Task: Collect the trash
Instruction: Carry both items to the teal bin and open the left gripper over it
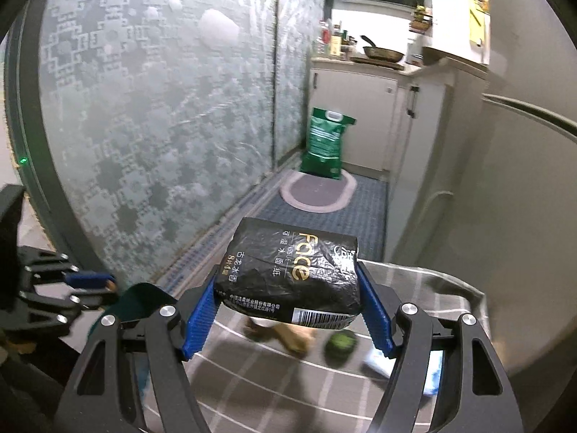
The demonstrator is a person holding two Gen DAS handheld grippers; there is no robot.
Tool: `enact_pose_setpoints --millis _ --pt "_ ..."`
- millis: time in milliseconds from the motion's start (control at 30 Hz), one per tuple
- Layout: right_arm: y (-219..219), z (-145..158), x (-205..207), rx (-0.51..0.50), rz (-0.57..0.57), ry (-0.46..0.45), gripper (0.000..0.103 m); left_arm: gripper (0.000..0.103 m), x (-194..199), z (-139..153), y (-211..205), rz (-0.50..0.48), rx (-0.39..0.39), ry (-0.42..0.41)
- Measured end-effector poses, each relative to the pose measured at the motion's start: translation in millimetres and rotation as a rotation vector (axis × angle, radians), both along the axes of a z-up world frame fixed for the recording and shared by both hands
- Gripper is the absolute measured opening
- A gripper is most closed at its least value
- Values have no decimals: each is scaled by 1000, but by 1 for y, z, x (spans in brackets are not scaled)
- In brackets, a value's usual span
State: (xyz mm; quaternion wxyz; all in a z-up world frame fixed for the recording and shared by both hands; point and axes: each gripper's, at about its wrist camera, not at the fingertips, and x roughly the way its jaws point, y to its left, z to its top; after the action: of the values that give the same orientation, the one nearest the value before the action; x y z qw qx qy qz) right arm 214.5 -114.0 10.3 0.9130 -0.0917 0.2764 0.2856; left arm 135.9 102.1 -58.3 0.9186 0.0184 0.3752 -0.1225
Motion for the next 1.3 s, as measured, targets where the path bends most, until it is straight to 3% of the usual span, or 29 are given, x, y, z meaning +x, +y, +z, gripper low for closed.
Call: enact_pose_setpoints --millis 333,767,1000,1300 --pt "52 6 -24 14 150 17 72 21 -4 -35 17 10 69 116" --pt "112 -9 -39 -45 263 92 72 25 -16 -90 24 -65 135 297" --pt "139 -29 -45 -90 296 145 72 28 -25 -90 37 -48 130 300" --pt "168 -59 -45 -133 321 234 72 15 -40 -68 64 23 110 258"
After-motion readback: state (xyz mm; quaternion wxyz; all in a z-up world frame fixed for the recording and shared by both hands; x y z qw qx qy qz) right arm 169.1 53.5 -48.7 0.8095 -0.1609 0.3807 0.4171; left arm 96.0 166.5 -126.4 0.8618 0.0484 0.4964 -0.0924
